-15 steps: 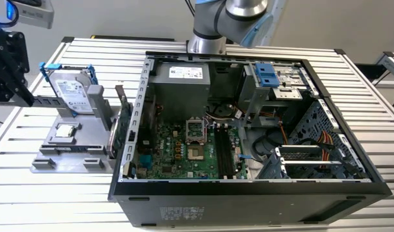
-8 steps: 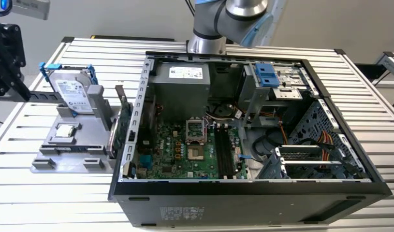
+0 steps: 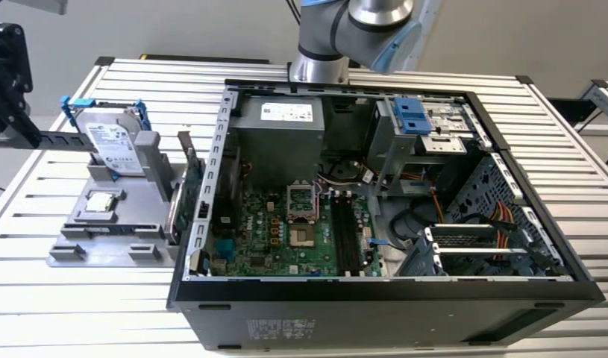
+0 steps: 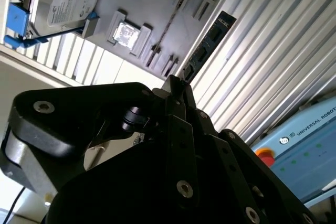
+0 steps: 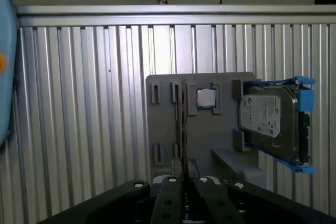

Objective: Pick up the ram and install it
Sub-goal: 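Pick up the ram and move it above insertion slot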

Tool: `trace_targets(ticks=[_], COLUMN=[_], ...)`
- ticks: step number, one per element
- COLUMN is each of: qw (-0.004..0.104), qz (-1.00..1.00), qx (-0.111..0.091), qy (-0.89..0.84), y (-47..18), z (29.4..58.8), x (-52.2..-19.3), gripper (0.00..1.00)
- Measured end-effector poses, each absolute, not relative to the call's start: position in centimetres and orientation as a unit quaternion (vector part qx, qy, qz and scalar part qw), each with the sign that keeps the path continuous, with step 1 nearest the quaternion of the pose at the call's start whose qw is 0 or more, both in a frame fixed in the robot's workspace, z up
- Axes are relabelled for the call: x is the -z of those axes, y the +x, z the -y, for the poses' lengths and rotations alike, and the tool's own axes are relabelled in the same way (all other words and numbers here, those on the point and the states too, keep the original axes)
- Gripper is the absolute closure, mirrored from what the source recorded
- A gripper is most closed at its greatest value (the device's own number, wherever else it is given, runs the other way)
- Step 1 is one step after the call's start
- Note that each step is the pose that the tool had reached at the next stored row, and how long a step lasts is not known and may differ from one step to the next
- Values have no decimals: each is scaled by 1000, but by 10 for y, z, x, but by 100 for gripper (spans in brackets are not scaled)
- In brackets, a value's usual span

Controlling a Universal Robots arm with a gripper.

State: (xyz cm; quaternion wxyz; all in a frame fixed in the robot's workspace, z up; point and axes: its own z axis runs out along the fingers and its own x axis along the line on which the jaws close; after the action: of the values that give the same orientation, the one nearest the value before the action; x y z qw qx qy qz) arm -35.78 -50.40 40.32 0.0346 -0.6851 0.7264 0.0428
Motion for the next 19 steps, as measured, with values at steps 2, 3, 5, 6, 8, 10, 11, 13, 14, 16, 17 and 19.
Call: trace_targets(ticks=[2, 3, 5, 6, 8, 10, 11, 13, 14, 16, 17, 19], qw=[35, 35, 35, 35, 35, 35, 35, 34, 34, 35, 35, 35], qz=[-726, -726, -726, -727, -727, -727, -727, -727, -727, -727, -727, -727], qx=[-43, -43, -43, -43, -43, -43, -43, -43, -43, -43, -43, -43], qy=[-685, -685, -685, -685, -685, -685, -685, -685, -685, -685, -685, -685], y=[-358, -358, -358, -358, -358, -358, -358, -357, -356, -353, -351, -349], z=[504, 504, 504, 504, 504, 504, 504, 504, 504, 504, 504, 504], x=[-405, -406, -408, -409, -409, -409, -409, -410, -410, -409, -410, -409], gripper=[100, 100, 100, 100, 100, 100, 100, 100, 100, 100, 100, 100])
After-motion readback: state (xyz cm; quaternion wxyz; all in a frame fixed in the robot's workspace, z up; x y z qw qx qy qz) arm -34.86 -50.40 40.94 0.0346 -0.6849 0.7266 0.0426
